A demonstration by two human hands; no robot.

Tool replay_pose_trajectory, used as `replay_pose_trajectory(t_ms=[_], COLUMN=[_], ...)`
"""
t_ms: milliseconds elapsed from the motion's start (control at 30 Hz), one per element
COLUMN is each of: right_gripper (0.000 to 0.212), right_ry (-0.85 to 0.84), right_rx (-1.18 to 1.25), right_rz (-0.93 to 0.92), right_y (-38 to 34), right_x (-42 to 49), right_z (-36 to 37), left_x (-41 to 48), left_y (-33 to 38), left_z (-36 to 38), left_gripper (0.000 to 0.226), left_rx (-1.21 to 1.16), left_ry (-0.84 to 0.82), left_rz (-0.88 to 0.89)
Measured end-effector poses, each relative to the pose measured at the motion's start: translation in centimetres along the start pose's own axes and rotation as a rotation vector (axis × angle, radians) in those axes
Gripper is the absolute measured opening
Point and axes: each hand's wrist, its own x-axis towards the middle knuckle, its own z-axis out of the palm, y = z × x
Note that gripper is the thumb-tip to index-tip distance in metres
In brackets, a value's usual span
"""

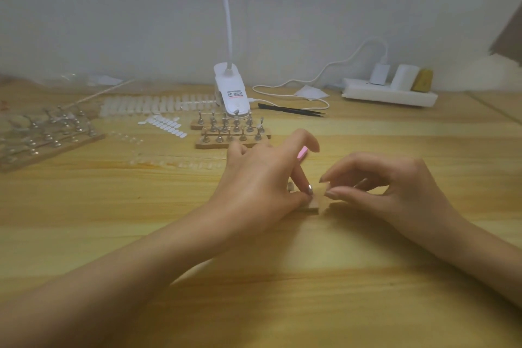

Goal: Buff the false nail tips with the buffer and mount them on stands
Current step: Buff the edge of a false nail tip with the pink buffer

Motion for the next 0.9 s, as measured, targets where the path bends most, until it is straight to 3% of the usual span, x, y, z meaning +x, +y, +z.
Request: replay_pose_trajectory(t_ms=[133,900], right_gripper=[0.013,0.009], right_ry=[0.021,-0.006], right_rx=[-0.084,-0.19], right_rz=[-0.008,-0.016], right_y=[-0.7,-1.5], right_x=[0.7,1.2], right_z=[0.7,1.5], left_x=[0.0,0.7], left_y=[0.0,-0.5], left_z=[-0.1,-0.1], left_gripper=[0.059,0.082], left_rx=[0.093,0.058], left_ry=[0.021,0.013], left_rz=[0.056,0.035])
